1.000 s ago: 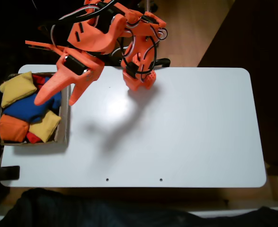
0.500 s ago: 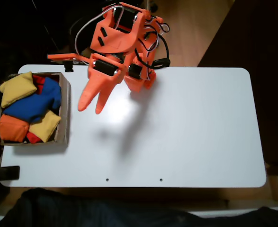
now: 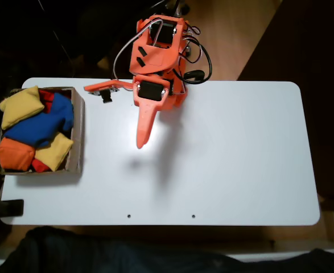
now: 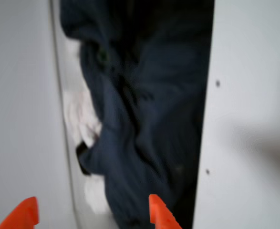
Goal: Grasp a bag and put it in the box.
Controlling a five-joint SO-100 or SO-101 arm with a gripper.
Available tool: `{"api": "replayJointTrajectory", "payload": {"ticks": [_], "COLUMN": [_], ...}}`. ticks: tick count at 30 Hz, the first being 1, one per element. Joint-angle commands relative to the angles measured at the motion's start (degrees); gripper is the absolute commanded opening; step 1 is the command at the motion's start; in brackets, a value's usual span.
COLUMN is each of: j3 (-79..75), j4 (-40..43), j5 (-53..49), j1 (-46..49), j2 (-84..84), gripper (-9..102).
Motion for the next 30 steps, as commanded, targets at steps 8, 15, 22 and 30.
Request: {"api": "replayJointTrajectory", "payload": {"ticks": [8, 15, 22, 30], "j3": [12.13, 21.62, 28.74, 34.45], "j4": [0.26, 0.18, 0.44, 2.81], "j5": [3.43, 4.83, 5.27, 5.54], "j1": [-8.44, -11.51, -13.8, -14.24], "j2": [9.84, 16.08, 21.62, 25.49], "gripper": [15, 0, 0, 0]}}
